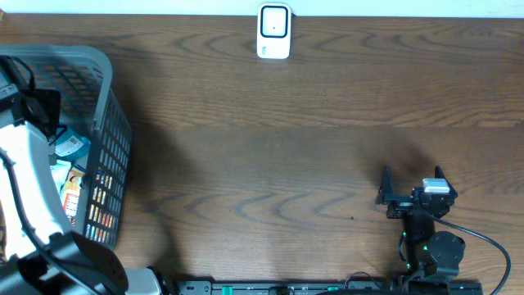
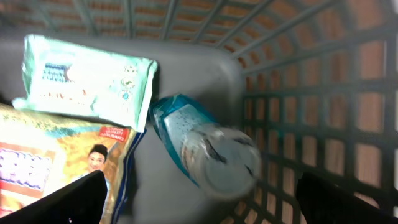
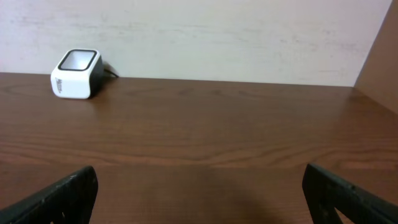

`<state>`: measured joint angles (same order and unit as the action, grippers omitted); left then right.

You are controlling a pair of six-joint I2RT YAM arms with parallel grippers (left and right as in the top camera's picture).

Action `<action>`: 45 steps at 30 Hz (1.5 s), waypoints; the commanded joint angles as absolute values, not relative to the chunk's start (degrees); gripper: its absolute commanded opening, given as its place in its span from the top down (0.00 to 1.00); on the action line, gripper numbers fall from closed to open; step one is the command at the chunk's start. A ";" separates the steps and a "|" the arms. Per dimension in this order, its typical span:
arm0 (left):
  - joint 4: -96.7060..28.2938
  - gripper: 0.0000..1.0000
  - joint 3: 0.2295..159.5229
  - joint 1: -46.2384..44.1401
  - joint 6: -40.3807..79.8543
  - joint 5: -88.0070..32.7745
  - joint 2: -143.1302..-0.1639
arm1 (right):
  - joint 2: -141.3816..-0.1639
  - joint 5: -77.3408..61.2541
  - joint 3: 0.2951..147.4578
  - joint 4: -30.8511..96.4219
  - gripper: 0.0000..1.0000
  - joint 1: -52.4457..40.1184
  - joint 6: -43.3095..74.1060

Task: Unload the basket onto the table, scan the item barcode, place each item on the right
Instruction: 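Reach the left gripper into the basket and grasp the blue mouthwash bottle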

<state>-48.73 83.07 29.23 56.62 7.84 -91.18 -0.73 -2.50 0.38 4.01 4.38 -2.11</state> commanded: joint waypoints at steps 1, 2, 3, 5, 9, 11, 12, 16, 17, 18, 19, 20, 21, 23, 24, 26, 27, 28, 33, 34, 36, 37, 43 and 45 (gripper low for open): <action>-48.97 0.02 84.12 29.67 64.40 8.19 -93.89 | -0.64 -1.85 0.32 4.27 0.01 4.73 -2.39; -48.97 0.02 84.12 29.67 65.12 8.19 -94.39 | -0.64 -1.85 0.32 4.25 0.01 4.73 -2.39; -48.80 0.02 84.12 29.67 66.02 8.19 -95.11 | -0.64 -1.85 0.32 4.27 0.01 4.73 -2.39; -48.31 0.02 84.12 29.67 68.18 8.19 -96.44 | -0.64 -1.85 0.32 4.27 0.01 4.73 -2.39; -45.87 0.02 84.12 29.71 69.32 8.19 -98.76 | -0.64 -1.85 0.32 4.27 0.01 4.73 -2.39; -44.18 0.02 84.12 29.71 69.36 8.19 -99.61 | -0.64 -1.85 0.32 4.25 0.01 4.73 -2.39; -43.72 0.02 84.12 29.71 69.34 8.19 -99.70 | -0.64 -1.85 0.32 4.27 0.01 4.73 -2.39; -41.63 0.02 84.09 29.71 69.45 8.23 -100.01 | -0.64 -1.85 0.32 4.25 0.01 4.73 -2.39; -41.15 0.02 83.99 29.71 69.78 8.23 -100.01 | -0.64 -1.85 0.32 4.27 0.01 4.73 -2.39; -40.77 0.02 83.92 29.71 70.26 8.23 -100.01 | -0.64 -1.85 0.32 4.25 0.01 4.73 -2.39; -40.69 0.02 83.92 29.71 70.85 8.23 -100.01 | -0.64 -1.85 0.32 4.25 0.01 4.73 -2.39; -40.51 0.02 83.90 29.71 70.89 8.23 -100.01 | -0.64 -1.85 0.32 4.25 0.01 4.73 -2.39; -40.34 0.02 83.90 29.71 70.87 8.23 -100.01 | -0.64 -1.85 0.32 4.27 0.01 4.73 -2.39; -40.25 0.02 83.77 29.71 70.81 8.49 -100.01 | -0.64 -1.85 0.32 4.27 0.01 4.73 -2.39; -40.25 0.02 83.59 29.71 70.83 8.75 -100.01 | -0.64 -1.87 0.32 4.25 0.01 4.73 -2.39; -40.21 0.02 83.18 29.71 70.85 9.50 -100.01 | -0.64 -1.85 0.32 4.27 0.01 4.73 -2.39; -40.18 0.02 82.98 29.71 70.94 10.02 -100.01 | -0.64 -1.85 0.32 4.27 0.01 4.73 -2.39; -40.18 0.02 82.76 29.71 71.16 10.66 -100.01 | -0.64 -1.85 0.32 4.25 0.01 4.73 -2.39; -40.21 0.02 82.61 29.74 71.24 11.86 -100.47 | -0.64 -1.85 0.32 4.27 0.01 4.73 -2.39; -40.23 0.02 82.61 29.74 71.24 11.88 -100.84 | -0.64 -1.85 0.32 4.27 0.01 4.73 -2.39; -40.23 0.02 82.61 29.71 71.26 11.77 -101.80 | -0.64 -1.85 0.32 4.25 0.01 4.73 -2.39; -40.21 0.02 82.61 29.71 71.29 11.64 -102.39 | -0.64 -1.87 0.32 4.25 0.01 4.73 -2.39; -40.29 0.03 82.61 29.95 71.26 11.64 -104.66 | -0.64 -1.85 0.32 4.27 0.01 4.73 -2.39; -40.64 0.19 82.61 29.95 71.24 11.66 -104.71 | -0.64 -1.85 0.32 4.27 0.01 4.73 -2.39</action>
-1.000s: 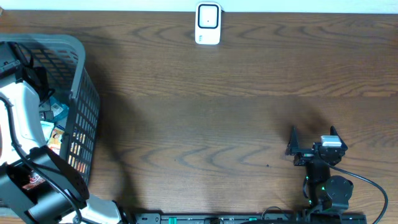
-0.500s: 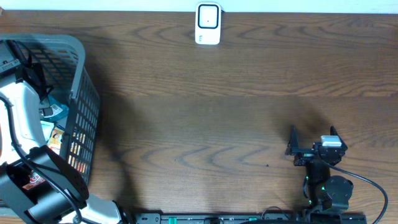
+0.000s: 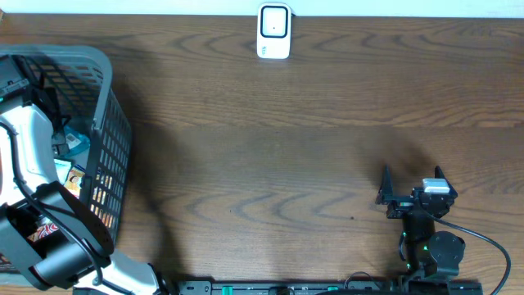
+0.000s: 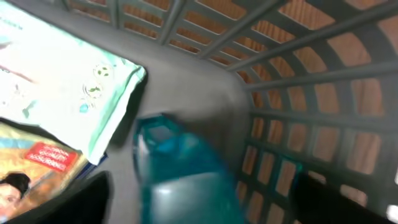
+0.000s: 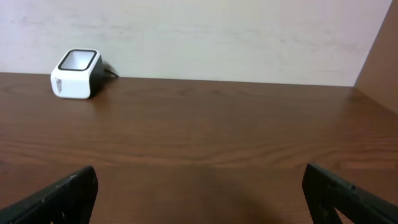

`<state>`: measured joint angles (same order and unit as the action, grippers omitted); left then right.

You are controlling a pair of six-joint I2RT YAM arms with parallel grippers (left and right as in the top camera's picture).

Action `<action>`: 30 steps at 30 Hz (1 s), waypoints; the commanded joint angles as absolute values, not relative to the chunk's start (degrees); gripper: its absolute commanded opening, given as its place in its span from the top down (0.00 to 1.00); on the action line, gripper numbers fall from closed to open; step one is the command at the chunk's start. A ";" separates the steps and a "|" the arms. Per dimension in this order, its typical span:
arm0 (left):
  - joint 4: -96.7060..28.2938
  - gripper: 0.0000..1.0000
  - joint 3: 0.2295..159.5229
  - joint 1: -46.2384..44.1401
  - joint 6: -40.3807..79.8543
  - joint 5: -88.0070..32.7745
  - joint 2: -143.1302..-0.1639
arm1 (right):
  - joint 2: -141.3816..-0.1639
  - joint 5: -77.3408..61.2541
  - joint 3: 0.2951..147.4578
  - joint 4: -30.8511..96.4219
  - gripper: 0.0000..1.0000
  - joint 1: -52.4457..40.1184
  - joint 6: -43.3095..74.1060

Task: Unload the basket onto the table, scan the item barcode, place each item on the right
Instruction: 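Reach the left gripper into the basket and grasp the blue mouthwash bottle, then lift the bottle out and place it on the table center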

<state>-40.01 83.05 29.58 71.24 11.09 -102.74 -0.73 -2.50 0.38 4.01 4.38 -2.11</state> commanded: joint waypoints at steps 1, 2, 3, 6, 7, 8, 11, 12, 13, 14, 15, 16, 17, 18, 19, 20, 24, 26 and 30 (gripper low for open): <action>-40.64 0.26 82.63 29.95 71.24 11.64 -104.68 | -0.64 -1.85 0.32 4.25 0.01 4.73 -2.39; -40.64 0.37 82.63 29.95 71.24 11.64 -104.66 | -0.64 -1.85 0.32 4.25 0.01 4.73 -2.39; -40.71 0.44 82.63 30.00 71.24 11.64 -104.66 | -0.64 -1.85 0.32 4.27 0.01 4.73 -2.39; -41.52 0.62 82.63 30.00 71.24 11.64 -104.42 | -0.64 -1.85 0.32 4.27 0.01 4.73 -2.39; -41.78 0.66 82.63 30.00 71.22 11.62 -104.25 | -0.64 -1.85 0.32 4.27 0.01 4.73 -2.39; -42.61 0.70 82.63 30.00 71.24 11.64 -103.66 | -0.64 -1.85 0.32 4.25 0.01 4.73 -2.39; -43.29 0.76 82.63 30.00 70.94 11.64 -102.04 | -0.64 -1.85 0.32 4.27 0.01 4.73 -2.39; -43.42 0.76 82.65 30.00 70.35 11.64 -101.01 | -0.64 -1.85 0.32 4.25 0.01 4.73 -2.39; -43.42 0.77 82.65 30.00 69.87 11.64 -100.05 | -0.64 -1.85 0.32 4.27 0.01 4.73 -2.39; -43.42 0.77 82.70 30.00 69.19 11.64 -98.74 | -0.64 -1.85 0.32 4.27 0.01 4.73 -2.39; -43.44 0.77 82.72 30.00 68.95 11.64 -97.36 | -0.64 -1.85 0.32 4.25 0.01 4.73 -2.39; -43.42 0.77 82.74 30.00 68.64 11.64 -95.74 | -0.64 -1.85 0.32 4.27 0.01 4.73 -2.39; -43.44 0.77 82.74 30.00 68.62 11.64 -93.25 | -0.64 -1.85 0.32 4.27 0.01 4.73 -2.39; -43.44 0.77 82.74 30.00 68.62 11.66 -90.37 | -0.64 -1.85 0.32 4.27 0.01 4.73 -2.39; -43.46 0.77 82.74 30.00 68.62 11.64 -88.16 | -0.64 -1.85 0.32 4.27 0.01 4.73 -2.39; -43.46 0.77 82.74 30.00 68.58 11.64 -86.08 | -0.64 -1.85 0.32 4.27 0.01 4.73 -2.39; -43.99 0.77 82.74 30.00 68.60 11.62 -77.36 | -0.64 -1.87 0.32 4.27 0.01 4.73 -2.39; -44.53 0.77 82.74 29.98 68.60 11.40 -72.27 | -0.64 -1.85 0.32 4.25 0.01 4.73 -2.39; -44.93 0.77 82.74 29.65 66.00 6.50 -63.55 | -0.64 -1.85 0.32 4.27 0.01 4.73 -2.39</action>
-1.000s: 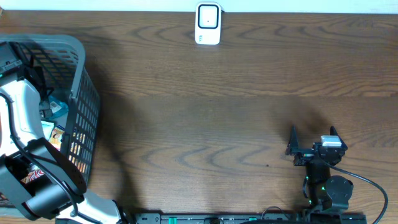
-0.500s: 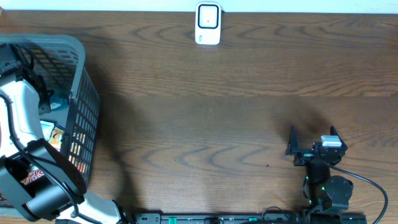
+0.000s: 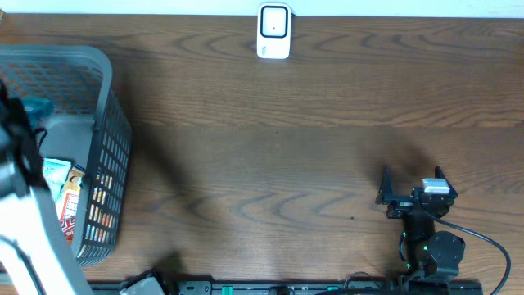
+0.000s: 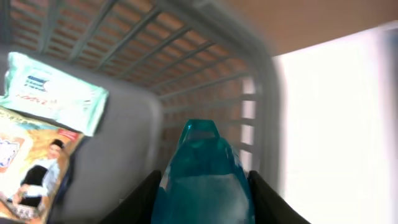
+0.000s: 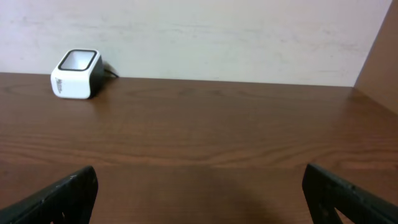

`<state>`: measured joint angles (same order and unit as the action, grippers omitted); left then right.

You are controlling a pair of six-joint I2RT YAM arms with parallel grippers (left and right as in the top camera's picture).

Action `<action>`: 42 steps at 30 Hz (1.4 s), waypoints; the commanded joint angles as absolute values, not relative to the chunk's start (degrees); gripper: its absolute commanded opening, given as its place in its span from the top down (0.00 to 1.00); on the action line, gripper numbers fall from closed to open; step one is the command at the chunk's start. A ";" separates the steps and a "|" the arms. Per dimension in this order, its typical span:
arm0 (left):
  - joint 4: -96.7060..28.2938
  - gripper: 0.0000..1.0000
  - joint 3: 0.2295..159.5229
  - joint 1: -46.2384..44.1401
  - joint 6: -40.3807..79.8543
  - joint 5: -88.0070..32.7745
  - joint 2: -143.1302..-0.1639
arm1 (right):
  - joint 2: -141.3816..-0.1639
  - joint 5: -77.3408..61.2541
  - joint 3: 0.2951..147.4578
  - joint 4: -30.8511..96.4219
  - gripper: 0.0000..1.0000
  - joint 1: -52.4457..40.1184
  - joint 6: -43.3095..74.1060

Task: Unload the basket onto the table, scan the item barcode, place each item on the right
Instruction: 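Lift the bottle out and place it on the table center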

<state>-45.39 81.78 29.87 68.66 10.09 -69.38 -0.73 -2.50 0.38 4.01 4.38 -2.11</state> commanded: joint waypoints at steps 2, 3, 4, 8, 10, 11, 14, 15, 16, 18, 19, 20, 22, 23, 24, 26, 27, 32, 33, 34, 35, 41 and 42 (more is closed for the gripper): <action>-44.93 0.77 82.74 28.67 63.61 2.00 -59.86 | -0.64 -1.85 0.32 4.25 0.01 4.73 -2.39; -44.99 0.77 82.74 28.05 62.94 0.21 -58.67 | -0.64 -1.85 0.32 4.27 0.01 4.73 -2.39; -45.12 0.77 82.74 27.22 62.11 -1.91 -57.63 | -0.64 -1.85 0.32 4.27 0.01 4.73 -2.39; -47.97 0.77 82.72 21.89 61.47 -9.52 -55.55 | -0.64 -1.85 0.32 4.27 0.01 4.73 -2.39; -50.00 0.77 82.72 18.15 61.47 -11.44 -55.96 | -0.64 -1.85 0.32 4.27 0.01 4.73 -2.39; -51.00 0.77 82.72 15.73 61.47 -11.57 -56.58 | -0.64 -1.85 0.32 4.27 0.01 4.73 -2.39; -52.49 0.77 82.72 7.84 59.09 -11.57 -59.27 | -0.64 -1.85 0.32 4.27 0.01 4.73 -2.39; -52.69 0.77 82.72 4.56 57.91 -11.55 -60.73 | -0.64 -1.85 0.32 4.25 0.01 4.73 -2.39; -52.73 0.77 82.72 2.48 57.08 -11.55 -61.73 | -0.64 -1.85 0.32 4.27 0.01 4.73 -2.39; -52.69 0.77 82.72 -3.68 54.70 -11.33 -65.17 | -0.64 -1.85 0.32 4.27 0.01 4.73 -2.39; -52.60 0.77 82.72 -6.46 53.45 -11.29 -67.05 | -0.64 -1.85 0.32 4.27 0.01 4.73 -2.39; -52.42 0.77 82.72 -9.52 51.79 -11.29 -69.45 | -0.64 -1.85 0.32 4.27 0.01 4.73 -2.39; -52.16 0.77 82.72 -15.49 49.06 -10.90 -75.18 | -0.64 -1.85 0.32 4.25 0.01 4.73 -2.39; -51.90 0.77 82.72 -17.43 48.03 -10.92 -77.52 | -0.64 -1.85 0.32 4.25 0.01 4.73 -2.39; -51.51 0.77 82.72 -19.33 47.07 -10.92 -80.18 | -0.64 -1.85 0.32 4.27 0.01 4.73 -2.39; -50.15 0.77 82.72 -22.39 44.86 -10.96 -84.97 | -0.64 -1.85 0.32 4.27 0.01 4.73 -2.39; -48.99 0.77 82.72 -23.99 43.79 -10.98 -87.79 | -0.64 -1.85 0.32 4.27 0.01 4.73 -2.39; -40.40 0.77 82.72 -29.89 40.51 -13.78 -99.02 | -0.64 -1.87 0.32 4.27 0.01 4.73 -2.39; -38.44 0.77 82.72 -30.70 40.49 -14.57 -100.71 | -0.64 -1.85 0.32 4.27 0.01 4.73 -2.39; -36.47 0.77 82.72 -31.46 40.51 -15.03 -102.24 | -0.64 -1.85 0.32 4.27 0.01 4.73 -2.39; -34.20 0.77 82.72 -32.36 40.58 -15.09 -103.85 | -0.64 -1.85 0.32 4.27 0.01 4.73 -2.39; -25.98 0.77 82.72 -35.83 40.75 -16.95 -108.47 | -0.64 -1.85 0.32 4.27 0.01 4.73 -2.39; -25.06 0.77 82.72 -36.29 40.75 -16.93 -108.77 | -0.64 -1.85 0.32 4.27 0.01 4.73 -2.39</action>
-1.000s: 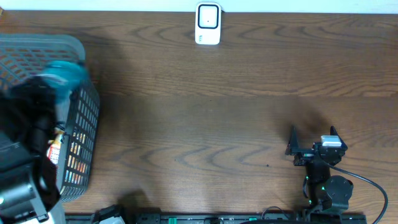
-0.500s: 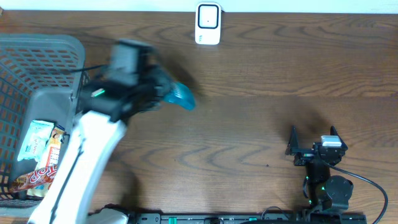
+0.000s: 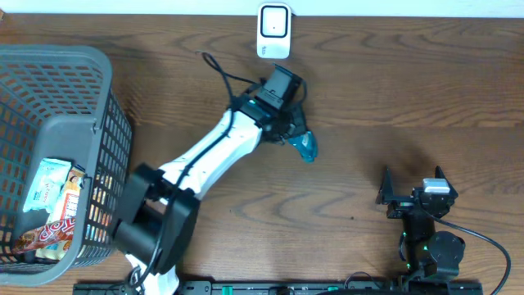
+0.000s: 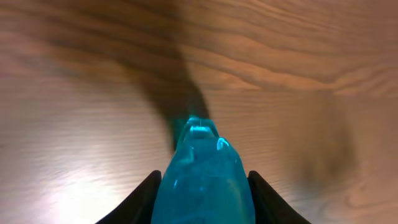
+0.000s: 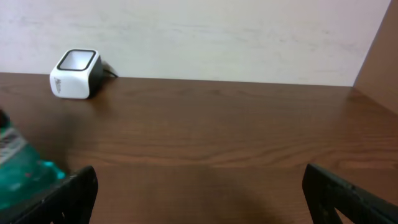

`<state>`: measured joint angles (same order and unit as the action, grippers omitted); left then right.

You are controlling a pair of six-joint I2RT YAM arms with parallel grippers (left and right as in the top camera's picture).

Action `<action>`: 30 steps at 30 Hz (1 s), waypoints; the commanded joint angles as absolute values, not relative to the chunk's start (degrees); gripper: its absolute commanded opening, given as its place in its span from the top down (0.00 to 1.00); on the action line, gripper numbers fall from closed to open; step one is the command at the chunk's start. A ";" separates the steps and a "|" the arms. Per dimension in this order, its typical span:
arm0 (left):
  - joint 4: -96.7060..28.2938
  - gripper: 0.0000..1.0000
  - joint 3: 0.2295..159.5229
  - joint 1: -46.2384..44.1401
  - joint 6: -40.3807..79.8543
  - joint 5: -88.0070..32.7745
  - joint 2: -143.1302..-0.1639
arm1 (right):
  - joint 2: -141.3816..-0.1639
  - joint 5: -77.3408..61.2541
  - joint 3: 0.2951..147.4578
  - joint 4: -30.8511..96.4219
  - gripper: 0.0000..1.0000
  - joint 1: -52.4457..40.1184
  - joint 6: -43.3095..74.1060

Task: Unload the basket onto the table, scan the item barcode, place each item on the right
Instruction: 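Lift the bottle out and place it on the table center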

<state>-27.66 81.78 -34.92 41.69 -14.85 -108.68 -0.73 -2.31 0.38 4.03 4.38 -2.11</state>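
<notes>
My left gripper (image 3: 293, 135) is shut on a teal bottle (image 3: 306, 148), held over the middle of the table just below the white barcode scanner (image 3: 273, 31). In the left wrist view the teal bottle (image 4: 202, 174) fills the space between both dark fingers, above bare wood. In the right wrist view the teal bottle (image 5: 22, 171) shows blurred at the far left and the scanner (image 5: 76, 73) stands at the back left. My right gripper (image 3: 411, 190) rests open at the front right, holding nothing.
A grey mesh basket (image 3: 98, 123) stands at the far left with a pale wipes pack (image 3: 42, 182) and snack packets (image 3: 70, 205) inside. The wooden table (image 3: 409, 90) stretches between the scanner and the right arm.
My left arm has gone from above the basket at the far left to the table's middle near the scanner, still holding the teal bottle. The right arm has not moved.
My left gripper was open inside the basket over the teal bottle lying by the wipes pack. Then it was lower, around the bottle. Then it held the bottle lifted above the basket. Now the bottle hangs near the scanner.
</notes>
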 commanded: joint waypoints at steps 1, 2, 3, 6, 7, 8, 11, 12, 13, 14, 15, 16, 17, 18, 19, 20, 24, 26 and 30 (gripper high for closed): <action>-24.23 0.77 82.72 -36.75 40.73 -16.91 -108.99 | -0.64 -1.85 0.32 4.27 0.01 4.73 -2.39; -23.81 0.77 82.72 -37.06 40.73 -16.91 -109.01 | -0.64 -1.85 0.32 4.27 0.01 4.73 -2.39; -23.64 0.76 82.72 -37.21 40.73 -16.91 -109.03 | -0.64 -1.85 0.32 4.27 0.01 4.73 -2.39; -23.68 0.76 82.72 -37.21 40.71 -16.88 -109.03 | -0.64 -1.85 0.32 4.25 0.01 4.73 -2.39; -23.66 0.76 82.72 -37.21 40.71 -16.88 -109.03 | -0.64 -1.87 0.32 4.25 0.01 4.73 -2.39; -23.68 0.72 82.72 -37.21 40.71 -16.88 -109.03 | -0.64 -1.85 0.32 4.25 0.01 4.73 -2.39; -23.79 0.64 82.72 -37.21 40.71 -16.88 -109.03 | -0.64 -1.85 0.32 4.27 0.01 4.73 -2.39; -23.90 0.62 82.72 -37.21 40.71 -16.88 -109.03 | -0.64 -1.85 0.32 4.27 0.01 4.73 -2.39; -23.94 0.58 82.72 -37.21 40.71 -16.88 -109.03 | -0.64 -1.85 0.32 4.27 0.01 4.73 -2.39; -24.01 0.56 82.72 -37.21 40.71 -16.88 -109.03 | -0.64 -1.85 0.32 4.27 0.01 4.73 -2.39; -24.05 0.55 82.72 -37.21 40.71 -16.88 -109.03 | -0.64 -1.85 0.32 4.27 0.01 4.73 -2.39; -24.12 0.54 82.72 -37.21 40.69 -16.86 -109.03 | -0.64 -1.85 0.32 4.27 0.01 4.73 -2.39; -24.16 0.52 82.72 -37.17 40.45 -16.86 -109.03 | -0.64 -1.85 0.32 4.25 0.01 4.73 -2.39; -24.36 0.50 82.72 -37.15 40.45 -16.58 -109.03 | -0.64 -1.85 0.32 4.27 0.01 4.73 -2.39; -24.80 0.48 82.72 -37.15 40.49 -15.66 -109.03 | -0.64 -1.85 0.32 4.27 0.01 4.73 -2.39; -25.36 0.47 82.72 -37.12 40.47 -14.66 -109.03 | -0.64 -1.85 0.32 4.25 0.01 4.73 -2.39; -28.08 0.46 82.72 -36.99 40.49 -10.13 -109.03 | -0.64 -1.85 0.32 4.27 0.01 4.73 -2.39; -29.45 0.46 82.72 -36.99 40.49 -7.88 -109.03 | -0.64 -1.85 0.32 4.27 0.01 4.73 -2.39; -31.11 0.46 82.54 -36.99 40.49 -3.95 -109.03 | -0.64 -1.87 0.32 4.27 0.01 4.73 -2.39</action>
